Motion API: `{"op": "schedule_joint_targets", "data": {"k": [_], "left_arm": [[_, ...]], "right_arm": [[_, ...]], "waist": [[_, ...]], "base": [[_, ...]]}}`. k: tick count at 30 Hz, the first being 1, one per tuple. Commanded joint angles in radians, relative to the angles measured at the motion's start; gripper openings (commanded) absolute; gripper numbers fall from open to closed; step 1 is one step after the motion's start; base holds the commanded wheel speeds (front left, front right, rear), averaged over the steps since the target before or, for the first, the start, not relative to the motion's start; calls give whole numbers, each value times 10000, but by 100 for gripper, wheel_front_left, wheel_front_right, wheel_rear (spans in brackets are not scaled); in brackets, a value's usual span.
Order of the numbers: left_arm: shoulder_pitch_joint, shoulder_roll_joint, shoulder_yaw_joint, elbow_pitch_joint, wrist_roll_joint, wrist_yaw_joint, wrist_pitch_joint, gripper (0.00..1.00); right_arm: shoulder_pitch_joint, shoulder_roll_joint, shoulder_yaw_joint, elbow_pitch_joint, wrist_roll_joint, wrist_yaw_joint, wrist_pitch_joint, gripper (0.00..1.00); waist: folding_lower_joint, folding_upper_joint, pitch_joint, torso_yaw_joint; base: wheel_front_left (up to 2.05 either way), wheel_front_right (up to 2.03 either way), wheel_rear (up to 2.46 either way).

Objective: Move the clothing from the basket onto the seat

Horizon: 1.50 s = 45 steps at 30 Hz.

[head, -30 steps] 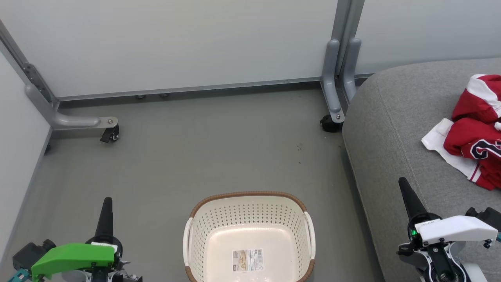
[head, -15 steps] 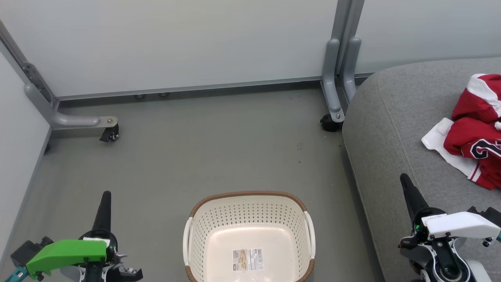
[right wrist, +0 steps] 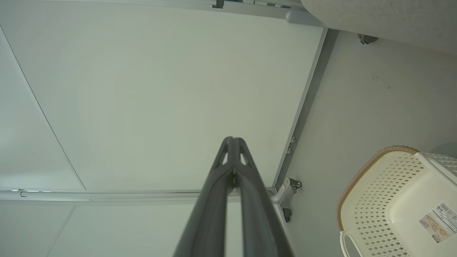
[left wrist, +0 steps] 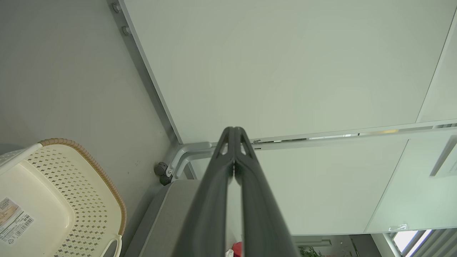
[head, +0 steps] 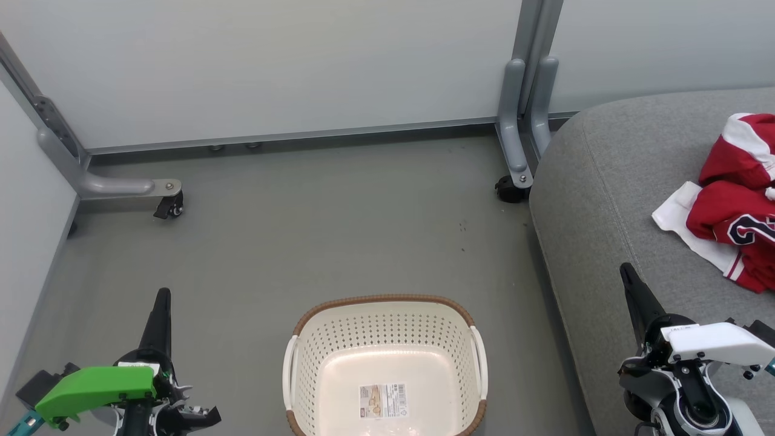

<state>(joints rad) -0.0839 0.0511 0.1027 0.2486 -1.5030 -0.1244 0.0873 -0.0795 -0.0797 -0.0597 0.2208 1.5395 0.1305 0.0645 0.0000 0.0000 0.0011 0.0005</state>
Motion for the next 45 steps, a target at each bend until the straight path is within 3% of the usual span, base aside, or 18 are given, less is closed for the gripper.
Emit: {"op": "schedule_joint_targets", "data": {"k": [1,14,45], "left_arm": [[-222,5,71,-47,-226,-68,78,0],[-334,-9,142,-43,-1128,-93,296,0],[-315,-7,137,-42,-1111,-92,306,0]], "right_arm": [[-148,-30,-53,36,215,4,59,0],[-314,-2,-158,247,1080,4,203,0],[-310,103,-289,255,950,4,314,0]], "waist": [[0,0,2,0],[0,0,20,-5],[0,0,21,-5]], "base": [[0,0,0],[0,0,0],[0,0,0]]}}
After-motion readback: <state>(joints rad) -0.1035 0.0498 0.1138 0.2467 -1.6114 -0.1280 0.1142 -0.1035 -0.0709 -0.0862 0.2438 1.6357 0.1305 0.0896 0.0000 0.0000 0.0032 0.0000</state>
